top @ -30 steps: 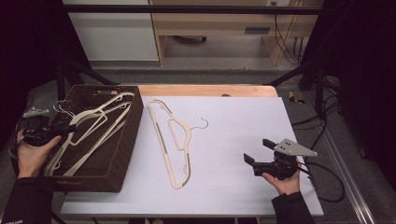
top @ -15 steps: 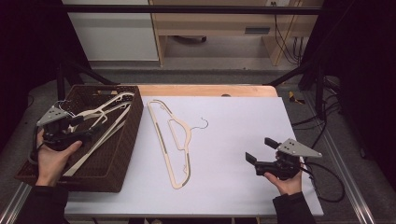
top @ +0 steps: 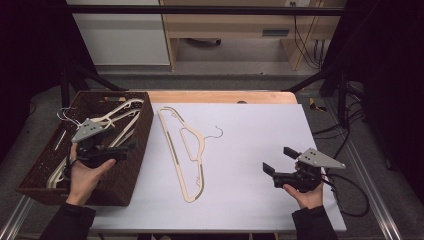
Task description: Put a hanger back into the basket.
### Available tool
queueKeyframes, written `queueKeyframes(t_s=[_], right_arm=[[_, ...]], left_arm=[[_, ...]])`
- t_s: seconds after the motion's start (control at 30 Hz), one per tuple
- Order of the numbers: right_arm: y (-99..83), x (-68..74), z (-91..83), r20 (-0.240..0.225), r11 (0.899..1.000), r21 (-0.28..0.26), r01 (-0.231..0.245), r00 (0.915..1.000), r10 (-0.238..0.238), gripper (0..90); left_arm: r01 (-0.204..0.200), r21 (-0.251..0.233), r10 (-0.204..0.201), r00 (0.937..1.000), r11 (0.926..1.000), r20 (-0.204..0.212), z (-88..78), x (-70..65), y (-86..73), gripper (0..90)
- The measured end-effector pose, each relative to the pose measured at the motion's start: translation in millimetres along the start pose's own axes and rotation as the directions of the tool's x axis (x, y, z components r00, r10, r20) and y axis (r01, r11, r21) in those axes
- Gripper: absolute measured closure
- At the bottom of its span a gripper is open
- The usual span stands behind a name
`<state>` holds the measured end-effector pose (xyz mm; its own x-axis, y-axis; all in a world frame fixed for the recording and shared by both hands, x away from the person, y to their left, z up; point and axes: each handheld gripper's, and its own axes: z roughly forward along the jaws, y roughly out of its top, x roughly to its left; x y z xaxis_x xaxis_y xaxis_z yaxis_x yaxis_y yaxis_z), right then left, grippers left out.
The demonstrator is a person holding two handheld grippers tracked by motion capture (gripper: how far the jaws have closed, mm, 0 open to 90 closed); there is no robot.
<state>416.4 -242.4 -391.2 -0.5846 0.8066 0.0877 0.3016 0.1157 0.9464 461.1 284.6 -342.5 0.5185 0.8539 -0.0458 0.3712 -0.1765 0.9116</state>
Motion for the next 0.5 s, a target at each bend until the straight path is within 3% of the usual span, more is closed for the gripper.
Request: queueKeyframes(t_s=[0.23, 0.33, 0.5], right_arm=[[-0.2, 0.0, -0.5, -0.004, 1.000, 0.000, 0.003, 1.0000, -0.003, 7.6], [-0.3, 0.4, 0.1, -0.003, 1.000, 0.002, 0.000, 1.0000, 0.000, 7.6], [-0.4, 0.3, -0.9, -0.001, 1.000, -0.001, 0.001, 1.0000, -0.001, 7.7]], left_arm=[[-0.064, 0.021, 0.063, 0.9977, 0.9977, 0.027, 21.6, -41.3, 5.8, 9.6], [-0.068, 0.030, 0.066, 0.9961, 0.9972, 0.058, 31.0, -57.7, 5.6, 10.5], [-0.107, 0.092, 0.100, 0.9915, 0.9899, 0.083, 55.4, -84.4, -0.7, 12.1]])
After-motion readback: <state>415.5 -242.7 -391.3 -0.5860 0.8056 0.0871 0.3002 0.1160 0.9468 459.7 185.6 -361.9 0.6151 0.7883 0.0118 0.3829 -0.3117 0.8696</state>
